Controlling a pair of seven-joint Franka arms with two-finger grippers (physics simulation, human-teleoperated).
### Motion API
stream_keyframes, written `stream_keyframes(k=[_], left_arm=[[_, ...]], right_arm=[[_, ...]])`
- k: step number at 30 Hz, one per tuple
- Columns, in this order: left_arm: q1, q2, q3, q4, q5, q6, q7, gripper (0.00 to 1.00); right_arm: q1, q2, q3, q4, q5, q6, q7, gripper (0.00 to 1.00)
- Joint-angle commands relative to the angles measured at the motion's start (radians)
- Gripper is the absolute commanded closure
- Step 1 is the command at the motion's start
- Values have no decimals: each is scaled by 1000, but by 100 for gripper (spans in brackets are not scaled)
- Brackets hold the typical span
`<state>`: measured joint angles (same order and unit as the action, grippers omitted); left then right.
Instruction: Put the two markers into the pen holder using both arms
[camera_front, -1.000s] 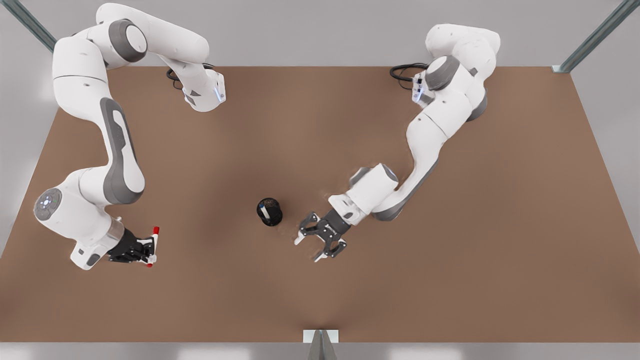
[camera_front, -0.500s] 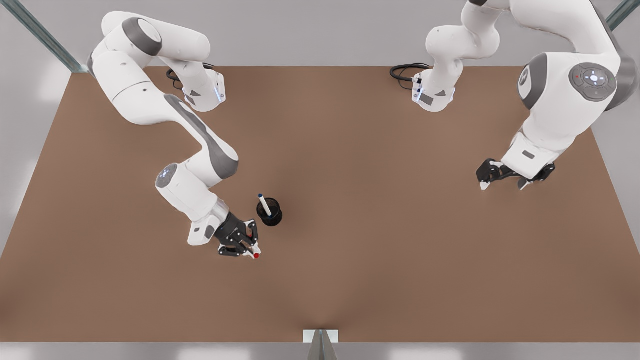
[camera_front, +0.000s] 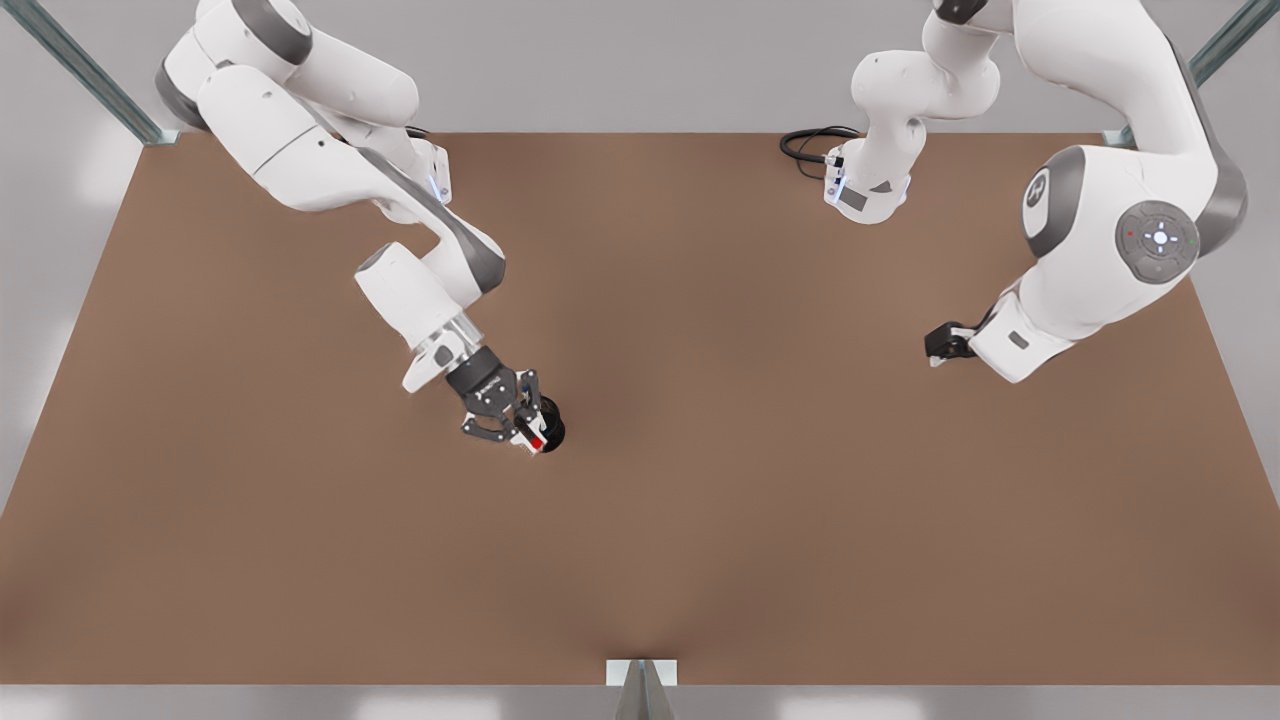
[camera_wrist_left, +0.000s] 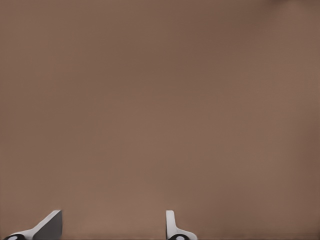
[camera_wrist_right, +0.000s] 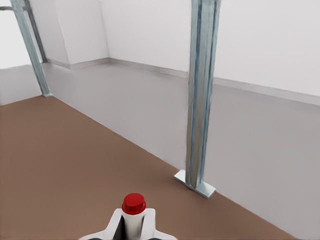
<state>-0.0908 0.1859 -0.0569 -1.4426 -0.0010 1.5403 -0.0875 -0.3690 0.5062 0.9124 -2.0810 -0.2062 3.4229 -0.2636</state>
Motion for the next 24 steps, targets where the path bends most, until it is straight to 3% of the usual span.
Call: stream_keyframes(k=[1, 10, 12, 24], left_arm=[[2, 6, -1, 1, -1, -19, 46, 0], [14, 14, 5, 1, -27, -94, 29, 0], [13, 12, 5, 1, -28, -129, 20, 0], [13, 12, 5, -1, -30, -147, 25, 0]], right_arm=[[8, -51, 2, -37, 31, 94, 27, 79], [71, -35, -58, -62, 36, 98, 26, 79], [150, -25, -142, -57, 36, 98, 26, 79], [127, -40, -182, -128, -38, 99, 26, 79]])
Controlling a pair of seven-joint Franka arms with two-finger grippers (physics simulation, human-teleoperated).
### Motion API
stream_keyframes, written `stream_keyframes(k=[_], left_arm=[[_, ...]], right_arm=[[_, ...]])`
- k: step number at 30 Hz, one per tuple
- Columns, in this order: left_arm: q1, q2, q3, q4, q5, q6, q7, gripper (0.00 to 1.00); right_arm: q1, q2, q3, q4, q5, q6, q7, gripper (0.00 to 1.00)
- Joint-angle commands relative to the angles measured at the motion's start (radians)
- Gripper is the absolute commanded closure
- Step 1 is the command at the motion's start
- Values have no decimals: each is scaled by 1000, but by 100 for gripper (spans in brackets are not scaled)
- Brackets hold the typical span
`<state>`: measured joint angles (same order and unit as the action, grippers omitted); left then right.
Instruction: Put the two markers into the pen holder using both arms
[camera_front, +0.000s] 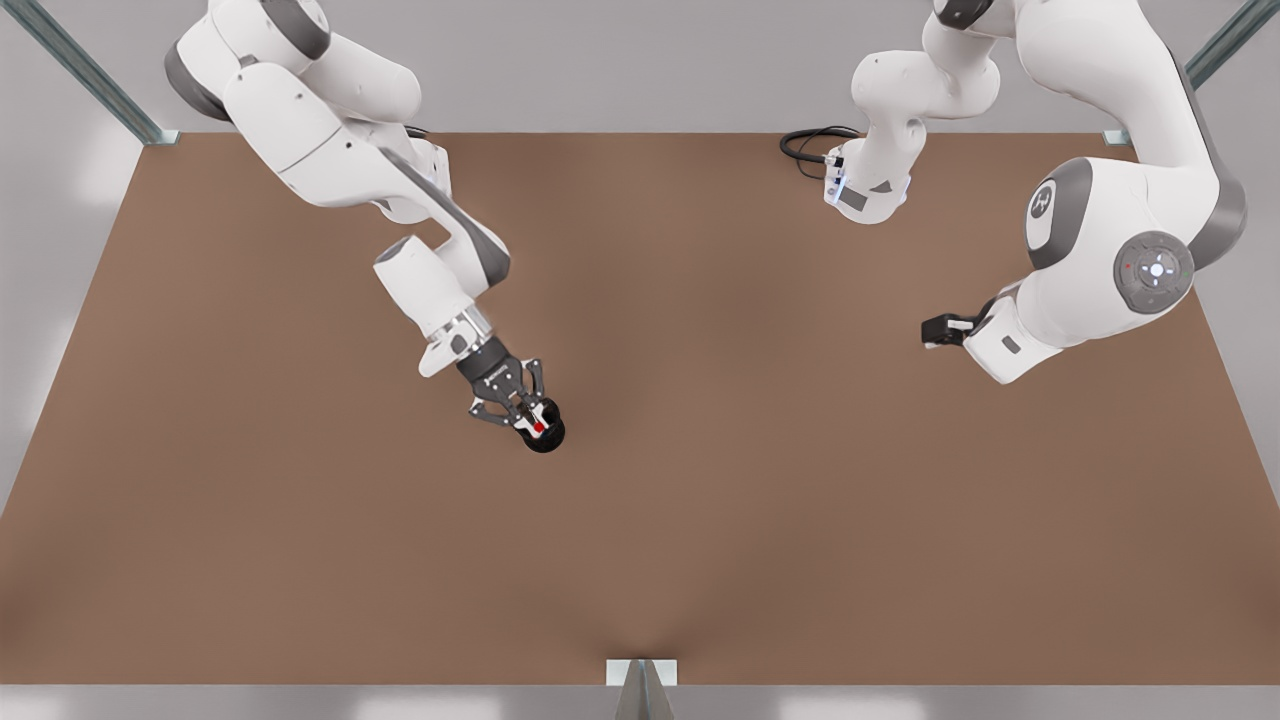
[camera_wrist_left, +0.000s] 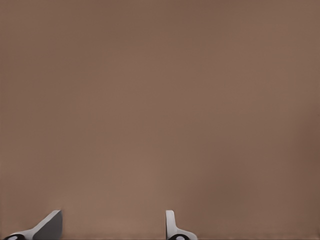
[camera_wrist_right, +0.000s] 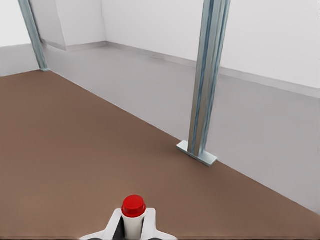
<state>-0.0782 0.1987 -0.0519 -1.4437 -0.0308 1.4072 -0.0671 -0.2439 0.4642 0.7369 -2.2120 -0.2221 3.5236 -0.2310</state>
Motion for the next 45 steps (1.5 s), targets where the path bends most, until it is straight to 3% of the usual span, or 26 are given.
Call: stream_keyframes(k=[1, 28, 36, 37, 38, 39, 43, 45], left_arm=[[0, -1, 0, 0, 0, -14, 4, 0], [0, 2, -2, -3, -1, -25, 4, 0], [3, 7, -2, -1, 0, -13, 6, 0], [3, 8, -2, -1, -1, -13, 6, 0], [3, 8, -2, -1, -1, -11, 6, 0], [3, 8, 0, -1, -12, -11, 6, 0], [3, 10, 0, -1, -17, -10, 6, 0], [-5, 10, 0, 3, -12, -10, -5, 0]], right_arm=[[-11, -7, -5, -17, -26, -2, -7, 79], [-3, -48, 9, -97, -42, -2, -7, 79], [18, 56, -20, -84, -69, -2, -7, 77], [18, 96, -43, -66, -120, -2, -7, 69], [18, 111, -45, -57, -128, -2, -7, 14], [17, 110, -45, -57, -129, -2, -7, 0], [-29, 38, -44, 6, -125, -28, -10, 0], [-181, -113, 27, 173, -126, -480, 59, 0]])
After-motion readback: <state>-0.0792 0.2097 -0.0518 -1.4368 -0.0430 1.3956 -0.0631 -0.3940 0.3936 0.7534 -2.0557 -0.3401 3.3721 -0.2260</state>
